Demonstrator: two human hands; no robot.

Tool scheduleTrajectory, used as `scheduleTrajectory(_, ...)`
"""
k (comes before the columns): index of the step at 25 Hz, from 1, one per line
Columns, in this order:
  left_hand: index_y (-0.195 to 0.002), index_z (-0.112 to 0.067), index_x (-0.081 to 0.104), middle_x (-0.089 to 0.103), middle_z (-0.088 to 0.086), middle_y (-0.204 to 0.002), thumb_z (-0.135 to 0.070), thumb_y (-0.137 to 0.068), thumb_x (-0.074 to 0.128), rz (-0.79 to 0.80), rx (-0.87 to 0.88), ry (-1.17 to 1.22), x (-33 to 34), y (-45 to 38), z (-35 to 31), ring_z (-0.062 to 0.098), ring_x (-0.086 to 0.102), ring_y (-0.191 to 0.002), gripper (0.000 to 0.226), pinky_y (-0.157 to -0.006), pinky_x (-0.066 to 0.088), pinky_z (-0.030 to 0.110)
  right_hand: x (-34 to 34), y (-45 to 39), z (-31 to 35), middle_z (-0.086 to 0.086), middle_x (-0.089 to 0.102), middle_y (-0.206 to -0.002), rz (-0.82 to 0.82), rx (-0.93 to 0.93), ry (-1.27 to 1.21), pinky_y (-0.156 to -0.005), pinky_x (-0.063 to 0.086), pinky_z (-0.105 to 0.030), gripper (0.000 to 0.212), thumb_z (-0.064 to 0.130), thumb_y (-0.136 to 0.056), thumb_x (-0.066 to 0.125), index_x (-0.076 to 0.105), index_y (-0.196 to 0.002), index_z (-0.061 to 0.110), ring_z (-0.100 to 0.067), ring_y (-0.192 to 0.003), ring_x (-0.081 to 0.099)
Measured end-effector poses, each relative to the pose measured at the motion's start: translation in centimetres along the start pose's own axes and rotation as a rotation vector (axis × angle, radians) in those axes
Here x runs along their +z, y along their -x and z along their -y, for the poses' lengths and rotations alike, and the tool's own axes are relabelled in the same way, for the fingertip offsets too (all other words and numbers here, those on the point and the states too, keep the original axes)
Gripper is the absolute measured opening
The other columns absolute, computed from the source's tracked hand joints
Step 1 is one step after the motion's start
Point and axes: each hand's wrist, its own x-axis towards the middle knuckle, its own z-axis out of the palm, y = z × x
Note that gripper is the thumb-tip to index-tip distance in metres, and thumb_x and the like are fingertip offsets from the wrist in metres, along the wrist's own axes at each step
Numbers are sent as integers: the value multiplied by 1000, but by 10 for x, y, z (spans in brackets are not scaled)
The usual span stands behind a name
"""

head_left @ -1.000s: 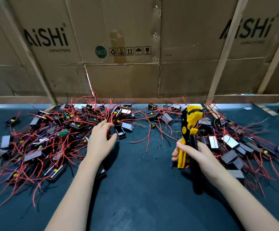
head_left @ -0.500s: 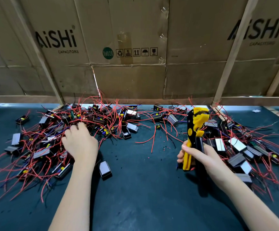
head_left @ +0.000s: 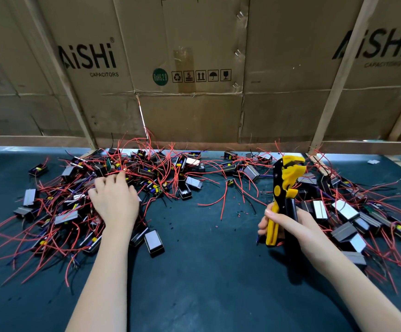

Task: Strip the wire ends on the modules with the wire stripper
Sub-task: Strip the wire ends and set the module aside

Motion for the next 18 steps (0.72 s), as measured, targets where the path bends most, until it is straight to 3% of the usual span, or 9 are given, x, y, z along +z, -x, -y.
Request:
scheduleTrajectory(2,-126,-8,63,59,17,-131,-18,-88,65,56,44,-78,8,1,-1,36,45,-121,39,-94,28,45,0,0,1,-19,67,-85,0,-3,-3,-60,53,-25,47,37,-71,69,59,-98,0,-39,-85,70)
scheduleTrajectory(8,-100,-10,72,58,14,-132,-22,-82,72,17,-39,-35,15,-1,4,36,41,-121,22,-94,27,45,1,1,3,-19,69,-87,1,2,9,-62,54,-27,49,38,-71,69,58,-100,0,-38,-86,71)
scheduleTrajectory(11,-99,-10,69,67,14,-115,-28,-85,71,-21,-63,25,10,1,0,36,44,-118,23,-95,28,46,1,1,4,-20,69,-87,1,6,8,-62,54,-27,48,35,-73,69,58,-101,-2,-38,-85,70)
scheduleTrajectory(13,-104,-12,61,68,12,-105,-33,-80,76,-145,-84,218,0,1,-6,35,48,-111,35,-92,30,45,1,2,4,-20,69,-86,6,2,2,-62,54,-26,46,31,-74,70,58,-100,-4,-37,-84,70)
scheduleTrajectory(15,-114,-18,52,66,-4,-100,-35,-74,81,-222,-4,597,-16,7,-21,25,54,-105,52,-89,35,37,1,3,6,-21,68,-87,22,-6,6,-61,53,-25,44,27,-75,79,58,-99,-2,-36,-82,70)
scheduleTrajectory(16,-119,-21,49,65,-11,-99,-32,-73,84,-178,78,827,-23,12,-32,18,58,-102,59,-90,40,30,0,3,7,-21,68,-87,34,-9,13,-61,52,-24,42,25,-75,81,58,-99,-1,-34,-82,70)
scheduleTrajectory(18,-128,-24,42,68,-9,-99,-20,-71,86,91,270,1165,-33,29,-58,10,64,-95,72,-90,44,20,-2,4,7,-19,69,-89,68,-6,25,-65,53,-25,40,27,-77,78,59,-102,2,-33,-85,69)
